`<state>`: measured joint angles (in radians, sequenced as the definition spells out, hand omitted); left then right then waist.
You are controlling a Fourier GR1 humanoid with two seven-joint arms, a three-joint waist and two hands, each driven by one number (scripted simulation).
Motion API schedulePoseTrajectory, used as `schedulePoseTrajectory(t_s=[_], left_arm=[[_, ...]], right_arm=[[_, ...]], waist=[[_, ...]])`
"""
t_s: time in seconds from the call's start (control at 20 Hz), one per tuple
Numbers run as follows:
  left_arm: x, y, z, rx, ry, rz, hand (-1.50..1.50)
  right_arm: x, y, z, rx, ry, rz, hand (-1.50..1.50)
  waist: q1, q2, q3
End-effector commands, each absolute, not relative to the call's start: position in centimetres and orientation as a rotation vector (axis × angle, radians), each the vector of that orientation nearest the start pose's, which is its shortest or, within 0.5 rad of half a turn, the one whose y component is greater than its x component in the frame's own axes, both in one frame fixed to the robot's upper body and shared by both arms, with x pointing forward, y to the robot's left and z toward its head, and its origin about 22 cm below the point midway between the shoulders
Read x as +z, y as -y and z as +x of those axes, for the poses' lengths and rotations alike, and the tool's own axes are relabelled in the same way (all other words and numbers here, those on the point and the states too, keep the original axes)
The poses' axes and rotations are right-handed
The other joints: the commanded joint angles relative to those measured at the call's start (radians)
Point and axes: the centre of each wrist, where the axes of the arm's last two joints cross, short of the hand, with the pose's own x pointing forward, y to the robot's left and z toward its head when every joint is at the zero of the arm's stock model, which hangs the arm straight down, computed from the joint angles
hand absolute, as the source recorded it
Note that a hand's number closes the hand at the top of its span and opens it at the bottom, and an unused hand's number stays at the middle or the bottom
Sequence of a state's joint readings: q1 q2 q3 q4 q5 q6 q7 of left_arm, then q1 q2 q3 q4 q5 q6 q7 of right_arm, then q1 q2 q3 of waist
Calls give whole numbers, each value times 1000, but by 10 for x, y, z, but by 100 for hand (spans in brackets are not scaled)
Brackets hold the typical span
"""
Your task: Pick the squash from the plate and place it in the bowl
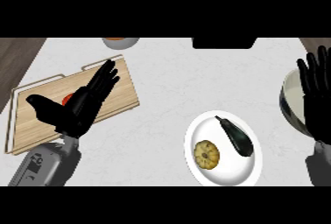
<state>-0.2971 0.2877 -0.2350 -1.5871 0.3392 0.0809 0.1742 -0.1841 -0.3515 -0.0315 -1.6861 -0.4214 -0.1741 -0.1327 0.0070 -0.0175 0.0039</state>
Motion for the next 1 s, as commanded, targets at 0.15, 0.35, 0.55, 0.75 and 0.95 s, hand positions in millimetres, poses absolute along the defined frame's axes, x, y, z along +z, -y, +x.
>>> schedulePoseTrajectory(t_s=[0.15,0.35,0.55,0.75,0.95], left_arm=[[76,-226,294,-215,1624,-67,0],[59,-229,289,-178,1558,-13,0],[37,-223,275,-124,1572,51,0],[29,-226,264,-101,1586,61,0],[39,-221,267,-100,1585,84,0]], right_arm=[[66,253,248,704,1712,-50,150],[102,269,255,1095,1856,-494,150],[20,183,183,941,2044,-218,-150],[2,162,148,1036,2157,-233,-150],[37,136,133,1035,2184,-418,-150]], waist=[[63,20,-16],[27,-11,-19],[-9,11,-3],[-10,11,-4],[-15,9,-5]])
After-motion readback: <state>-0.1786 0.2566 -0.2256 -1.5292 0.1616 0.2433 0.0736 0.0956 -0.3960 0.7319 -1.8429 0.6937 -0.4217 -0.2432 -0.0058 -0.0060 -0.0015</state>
